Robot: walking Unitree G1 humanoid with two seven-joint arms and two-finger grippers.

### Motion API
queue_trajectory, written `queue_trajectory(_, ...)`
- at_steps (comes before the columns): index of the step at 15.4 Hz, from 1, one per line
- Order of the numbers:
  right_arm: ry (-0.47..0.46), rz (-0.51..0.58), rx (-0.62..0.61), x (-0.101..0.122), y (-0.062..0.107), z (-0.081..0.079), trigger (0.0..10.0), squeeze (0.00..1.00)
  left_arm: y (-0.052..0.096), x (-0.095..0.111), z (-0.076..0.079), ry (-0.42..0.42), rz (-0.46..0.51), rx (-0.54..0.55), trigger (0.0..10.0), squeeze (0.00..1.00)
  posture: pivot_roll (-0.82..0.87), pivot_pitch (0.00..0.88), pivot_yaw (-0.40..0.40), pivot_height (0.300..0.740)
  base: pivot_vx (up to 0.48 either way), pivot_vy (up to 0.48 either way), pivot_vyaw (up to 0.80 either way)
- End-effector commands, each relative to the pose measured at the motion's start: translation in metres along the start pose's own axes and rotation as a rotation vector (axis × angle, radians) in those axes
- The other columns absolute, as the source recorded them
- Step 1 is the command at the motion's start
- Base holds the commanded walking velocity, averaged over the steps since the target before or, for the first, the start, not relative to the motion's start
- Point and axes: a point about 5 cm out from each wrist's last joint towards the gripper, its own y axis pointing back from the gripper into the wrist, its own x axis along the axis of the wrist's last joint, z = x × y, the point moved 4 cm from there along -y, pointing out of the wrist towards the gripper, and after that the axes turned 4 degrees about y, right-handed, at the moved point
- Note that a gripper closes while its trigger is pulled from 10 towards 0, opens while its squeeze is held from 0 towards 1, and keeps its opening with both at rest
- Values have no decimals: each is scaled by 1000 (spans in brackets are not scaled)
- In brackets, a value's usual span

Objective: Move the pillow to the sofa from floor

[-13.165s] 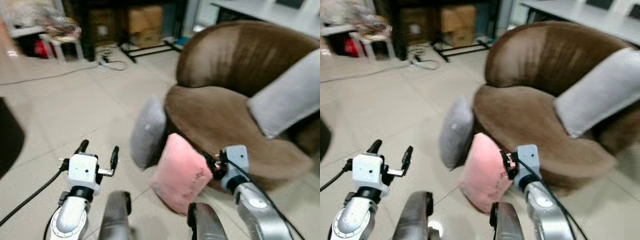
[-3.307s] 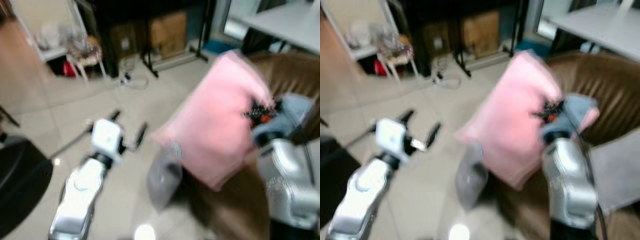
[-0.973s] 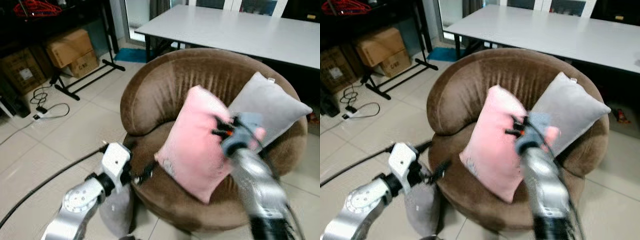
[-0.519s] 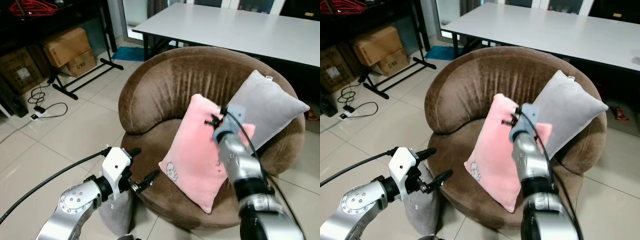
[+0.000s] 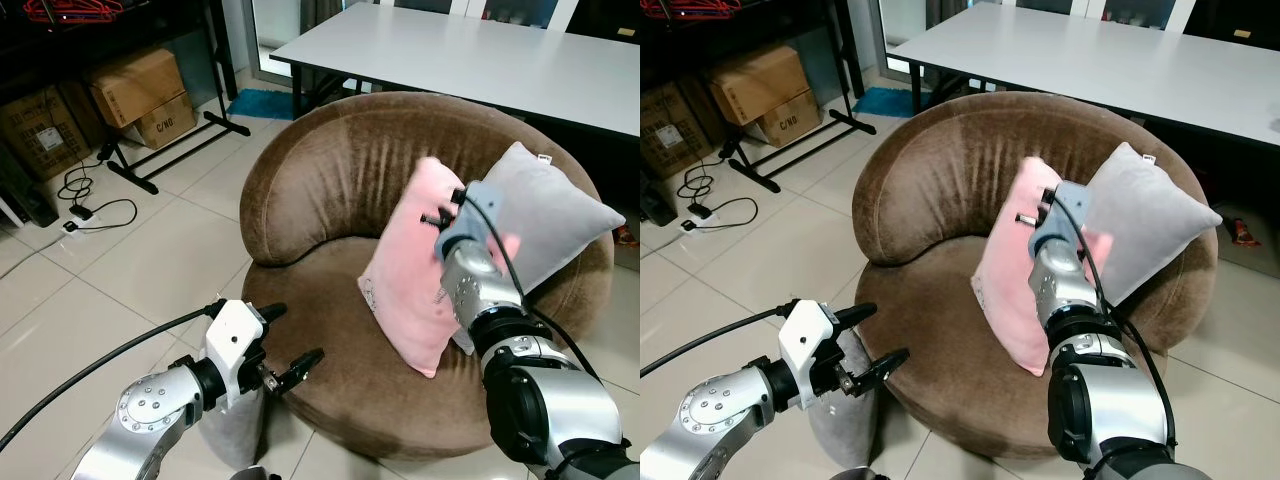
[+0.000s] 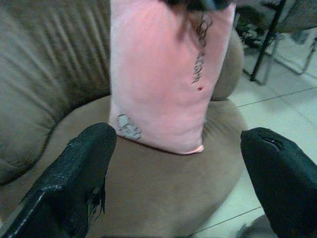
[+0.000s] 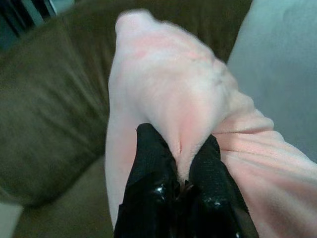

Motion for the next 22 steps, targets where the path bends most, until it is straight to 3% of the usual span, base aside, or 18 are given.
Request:
queue_trajectory(1,52,-29,8,-5,0,-4,10000,1000,0,1,5,10,-7,-39,10000,0,-21,0,1,740,0,0,0)
queue_trajectory(4,169,9,-31,-6,1,-1,10000,1000,1,0,9,38,-13,-72,10000,0,-22,0,1,740,0,0,0)
queue_trajectory(5,89,49,-15,1,1,-3,10000,1000,2,2,7,35,-10,-71,10000,0,-27,0,5,740,0,0,0)
queue_trajectory(8,58,159,-16,22,1,4,10000,1000,0,4,5,27,2,-63,10000,0,-36,0,10,740,0,0,0)
queue_trajectory(9,4,217,-51,35,1,12,10000,1000,-2,6,3,25,13,-52,10000,0,-41,0,14,740,0,0,0)
queue_trajectory(10,4,244,-65,40,2,15,10000,627,-2,7,2,25,16,-50,10000,0,-43,0,15,740,0,0,0)
queue_trajectory(11,52,298,-128,51,3,23,10000,0,-4,8,1,22,22,-46,10000,0,-48,0,18,740,0,0,0)
queue_trajectory(13,-1,319,-46,59,3,20,10000,0,-6,10,-2,5,32,-22,10000,0,-48,0,18,740,0,0,0)
queue_trajectory(15,-21,331,-29,63,4,24,10000,0,-9,12,-16,-32,36,100,10000,0,-42,0,8,740,0,0,0)
queue_trajectory(16,-6,336,28,57,11,25,10000,0,-8,22,-27,-33,116,228,10000,0,-41,0,0,740,0,0,0)
queue_trajectory(18,77,357,131,38,38,22,10000,0,-1,28,-33,-15,182,364,10000,0,-42,0,-4,740,0,0,0)
queue_trajectory(19,74,353,144,33,45,23,10000,0,1,28,-34,-10,190,391,10000,0,-42,0,-4,740,0,0,0)
queue_trajectory(20,54,339,193,16,73,24,10000,0,7,26,-32,-19,183,448,10000,0,-57,0,-6,740,0,0,0)
queue_trajectory(22,65,294,295,3,97,13,10000,0,12,23,-30,-7,184,482,10000,0,-72,0,-9,740,0,277,0)
